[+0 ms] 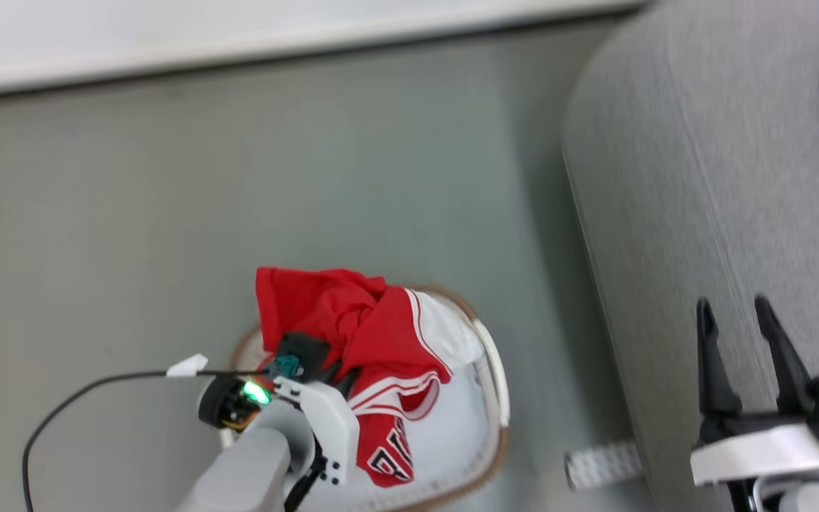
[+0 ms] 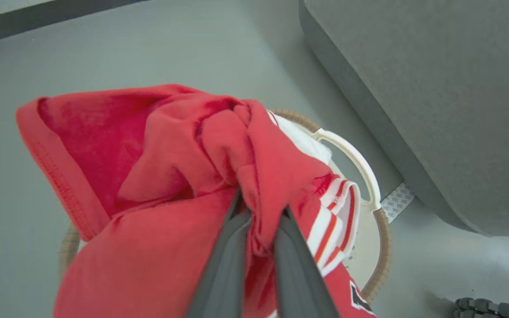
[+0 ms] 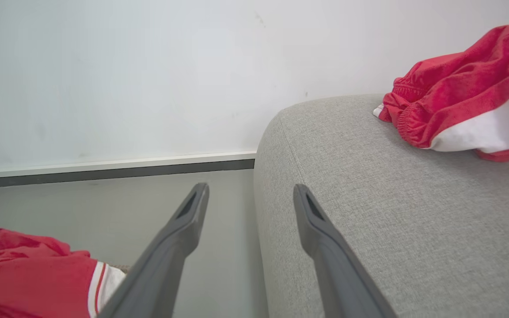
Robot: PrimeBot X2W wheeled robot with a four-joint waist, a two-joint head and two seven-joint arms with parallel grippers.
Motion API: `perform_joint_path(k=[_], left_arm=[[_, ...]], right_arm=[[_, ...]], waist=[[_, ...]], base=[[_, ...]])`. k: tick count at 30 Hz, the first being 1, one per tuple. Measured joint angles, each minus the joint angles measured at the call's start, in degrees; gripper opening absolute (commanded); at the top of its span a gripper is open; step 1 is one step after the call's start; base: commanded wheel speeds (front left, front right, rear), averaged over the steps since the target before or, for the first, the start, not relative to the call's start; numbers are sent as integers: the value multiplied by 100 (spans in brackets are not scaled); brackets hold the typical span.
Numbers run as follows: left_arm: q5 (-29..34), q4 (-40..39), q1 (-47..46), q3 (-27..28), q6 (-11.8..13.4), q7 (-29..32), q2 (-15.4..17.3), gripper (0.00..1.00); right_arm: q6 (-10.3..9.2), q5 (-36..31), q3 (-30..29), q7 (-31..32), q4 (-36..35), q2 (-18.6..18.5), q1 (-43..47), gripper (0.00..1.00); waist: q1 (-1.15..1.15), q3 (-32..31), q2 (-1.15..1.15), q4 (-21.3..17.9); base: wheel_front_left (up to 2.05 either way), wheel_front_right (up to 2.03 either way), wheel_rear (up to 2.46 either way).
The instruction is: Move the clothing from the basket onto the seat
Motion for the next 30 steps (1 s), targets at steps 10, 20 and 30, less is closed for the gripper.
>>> perform_joint_path(k=[10,20,30], left_arm=[[-547,-909,563,366,305,-75,7,0],[-812,-2563,1140,713,859,328,545,0],[-872,-4867,1890,891,1478,1134,1221,0]], right_arm=[[0,-146,-294,0,196,-1,779,100],[0,-197,-324,0,247,0,1373,100],[0,-311,34,1,166,-4,1666,100]], waist=[[-1,-1488,0,686],[-2,-2632,0,1205],[-1,-3129,0,1306]], base=[[0,0,0],[0,0,0],[0,0,0]])
